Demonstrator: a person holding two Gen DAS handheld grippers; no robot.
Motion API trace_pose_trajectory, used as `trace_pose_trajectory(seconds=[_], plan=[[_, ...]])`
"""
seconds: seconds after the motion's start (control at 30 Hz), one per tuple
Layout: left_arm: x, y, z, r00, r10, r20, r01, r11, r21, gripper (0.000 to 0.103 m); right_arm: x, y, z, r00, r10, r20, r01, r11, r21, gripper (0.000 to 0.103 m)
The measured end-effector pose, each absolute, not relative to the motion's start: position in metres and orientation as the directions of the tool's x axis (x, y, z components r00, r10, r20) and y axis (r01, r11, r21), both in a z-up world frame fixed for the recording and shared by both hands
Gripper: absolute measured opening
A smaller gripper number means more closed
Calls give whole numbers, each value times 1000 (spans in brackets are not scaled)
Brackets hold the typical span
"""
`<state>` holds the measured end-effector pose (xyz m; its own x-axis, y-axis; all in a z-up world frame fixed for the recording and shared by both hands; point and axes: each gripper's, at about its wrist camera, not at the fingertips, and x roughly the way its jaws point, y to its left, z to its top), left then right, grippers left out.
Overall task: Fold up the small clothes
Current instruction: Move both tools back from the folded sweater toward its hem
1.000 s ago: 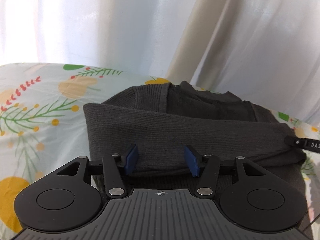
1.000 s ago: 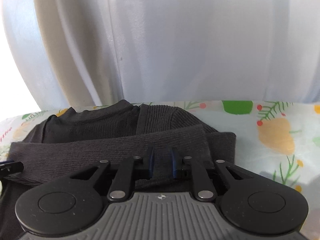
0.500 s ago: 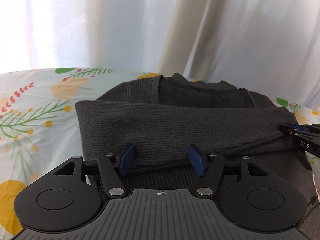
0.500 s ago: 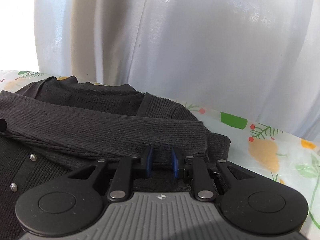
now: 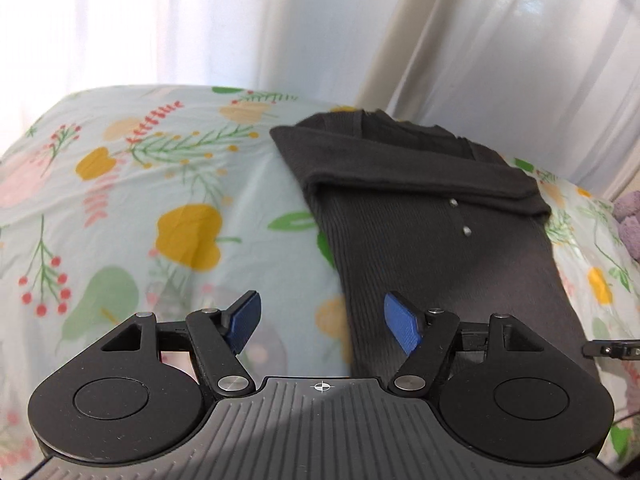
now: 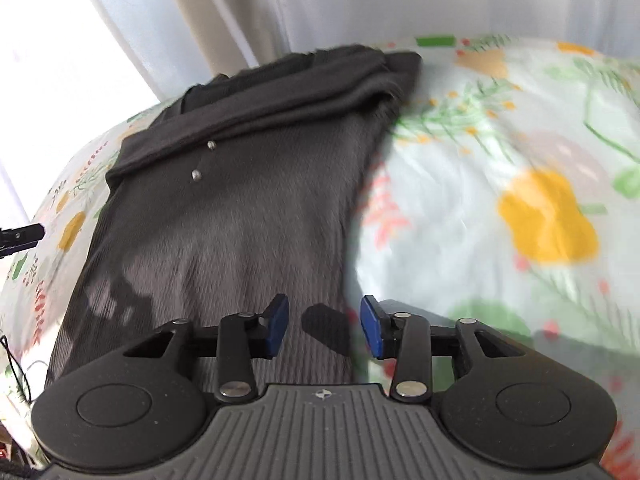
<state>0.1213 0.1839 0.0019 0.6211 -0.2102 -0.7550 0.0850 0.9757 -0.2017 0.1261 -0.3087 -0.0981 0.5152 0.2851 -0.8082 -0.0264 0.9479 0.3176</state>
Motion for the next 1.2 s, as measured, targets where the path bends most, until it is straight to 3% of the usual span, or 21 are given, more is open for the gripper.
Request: trace_pose_trajectory(seconds=[0.13,0.33,0.47,0.73,0.97,1.07,1.13,1.2], plan=[[91,174,-11,516,-361,-777,141,930,-338,76,80,-333,-101,475,353,-806,56,902,428,41],[77,159,-42,397,-349,-849,135,937,-322,72,58,-352,-115,462,496,-735,140,778,613,40],[70,162,-49,363,-381,-850,141,924,-354,70,48,-360,-120,465,514,-721,169,748,642,34],[63,168,-49,380,-342,-859,130,940,-317,71,40,-373,-123,484,505,-715,224,718,659,33],[67,171,-60,335,-415,-846,106,908,-404,70,45,-382,-129,487,535,-691,235,682,693,33],[70,177,-62,325,-454,-830,63,886,-460,64,47,-386,-133,476,569,-670,236,652,721,30],[72,180,-65,314,-487,-815,43,864,-501,53,49,-386,-137,469,590,-657,234,634,737,28],[74,180,-69,304,-503,-809,37,855,-517,49,51,-384,-139,461,601,-653,225,632,741,22]])
